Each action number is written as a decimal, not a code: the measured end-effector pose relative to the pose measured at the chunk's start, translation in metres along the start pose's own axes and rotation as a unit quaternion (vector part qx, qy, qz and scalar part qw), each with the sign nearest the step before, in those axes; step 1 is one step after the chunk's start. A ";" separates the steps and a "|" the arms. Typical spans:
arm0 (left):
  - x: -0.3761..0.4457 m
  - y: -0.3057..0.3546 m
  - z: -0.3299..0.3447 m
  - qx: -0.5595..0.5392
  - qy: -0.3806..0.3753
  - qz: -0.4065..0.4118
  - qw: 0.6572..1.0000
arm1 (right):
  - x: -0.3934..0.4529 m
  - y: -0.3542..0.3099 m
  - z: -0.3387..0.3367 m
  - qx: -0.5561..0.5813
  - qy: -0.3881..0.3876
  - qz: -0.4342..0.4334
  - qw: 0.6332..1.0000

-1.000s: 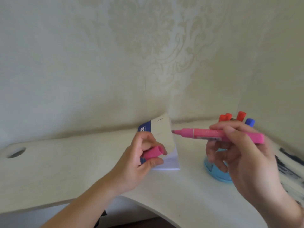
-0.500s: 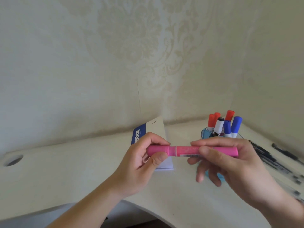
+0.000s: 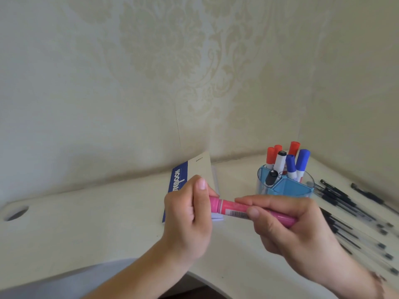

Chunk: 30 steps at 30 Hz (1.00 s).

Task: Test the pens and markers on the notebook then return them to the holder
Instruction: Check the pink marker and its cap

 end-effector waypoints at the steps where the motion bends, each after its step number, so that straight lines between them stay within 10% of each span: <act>1: 0.001 0.002 0.000 0.001 0.000 0.006 1.000 | 0.000 0.001 0.001 0.014 0.000 0.004 1.000; 10: 0.013 0.002 -0.005 0.015 -0.015 0.052 0.998 | 0.004 0.003 0.010 0.035 0.022 0.008 0.999; 15: 0.025 -0.018 -0.052 0.079 -0.192 0.108 0.972 | 0.031 0.012 0.028 -0.020 -0.050 0.026 0.998; 22: -0.025 -0.036 -0.173 0.106 -0.282 -0.088 0.950 | 0.049 0.016 0.114 0.008 -0.079 0.015 0.997; 30: -0.119 -0.026 -0.293 0.258 -0.263 -0.213 0.905 | 0.034 0.066 0.233 -0.278 -0.164 -0.044 0.945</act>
Point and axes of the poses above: each hand's wrist, its own x-axis towards the middle knuckle, its own z-axis out of the palm, y = z × x, the point moved 3 cm from there along x, towards the middle knuckle, and after that the axes turned 15 degrees about z, right-handed, at the moved point
